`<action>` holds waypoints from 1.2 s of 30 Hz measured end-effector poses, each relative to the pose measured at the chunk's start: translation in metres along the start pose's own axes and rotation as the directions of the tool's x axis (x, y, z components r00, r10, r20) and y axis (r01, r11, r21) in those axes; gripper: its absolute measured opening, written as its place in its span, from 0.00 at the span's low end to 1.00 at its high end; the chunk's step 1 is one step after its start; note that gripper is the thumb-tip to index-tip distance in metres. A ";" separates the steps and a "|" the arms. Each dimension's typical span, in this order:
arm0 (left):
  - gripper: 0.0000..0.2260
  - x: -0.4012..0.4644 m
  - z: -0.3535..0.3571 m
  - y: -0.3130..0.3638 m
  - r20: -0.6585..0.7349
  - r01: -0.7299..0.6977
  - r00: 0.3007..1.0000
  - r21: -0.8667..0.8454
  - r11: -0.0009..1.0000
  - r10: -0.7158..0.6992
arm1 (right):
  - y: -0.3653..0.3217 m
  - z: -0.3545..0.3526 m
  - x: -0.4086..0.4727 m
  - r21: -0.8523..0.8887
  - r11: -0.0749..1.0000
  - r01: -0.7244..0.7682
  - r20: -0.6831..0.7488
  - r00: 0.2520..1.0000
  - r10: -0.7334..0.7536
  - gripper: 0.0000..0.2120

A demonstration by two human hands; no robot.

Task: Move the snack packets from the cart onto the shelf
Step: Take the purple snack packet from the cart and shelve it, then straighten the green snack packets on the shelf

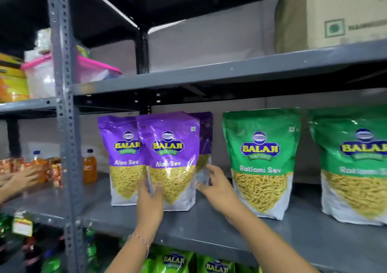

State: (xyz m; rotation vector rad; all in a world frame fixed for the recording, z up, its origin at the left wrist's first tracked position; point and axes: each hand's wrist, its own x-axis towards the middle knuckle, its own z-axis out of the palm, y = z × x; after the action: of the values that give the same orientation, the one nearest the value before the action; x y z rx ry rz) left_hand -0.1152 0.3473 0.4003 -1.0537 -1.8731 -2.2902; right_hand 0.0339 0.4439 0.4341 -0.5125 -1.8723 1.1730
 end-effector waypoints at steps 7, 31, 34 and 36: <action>0.23 -0.140 0.124 0.063 0.146 -0.048 0.981 -0.446 0.894 0.126 | 0.005 -0.170 -0.129 0.097 0.975 0.202 -0.451 0.882 -0.138 0.16; 0.22 -0.196 0.337 0.085 0.796 0.257 0.584 0.001 0.966 -0.156 | 0.046 -0.354 -0.163 -0.131 0.974 -0.184 -0.428 0.897 0.111 0.33; 0.28 -0.202 0.337 0.082 0.821 0.204 0.554 0.024 0.979 -0.135 | 0.042 -0.355 -0.166 -0.087 0.984 -0.154 -0.463 0.881 0.097 0.28; 0.22 -0.208 0.336 0.088 0.839 0.184 0.529 0.032 0.982 -0.127 | 0.044 -0.357 -0.167 -0.081 0.988 -0.133 -0.469 0.880 0.079 0.27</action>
State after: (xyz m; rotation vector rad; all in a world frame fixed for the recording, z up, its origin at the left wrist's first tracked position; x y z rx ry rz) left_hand 0.2452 0.5311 0.3968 -2.4428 -2.1981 -2.0565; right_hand 0.4174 0.5357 0.3940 -0.8866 -1.5084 0.9136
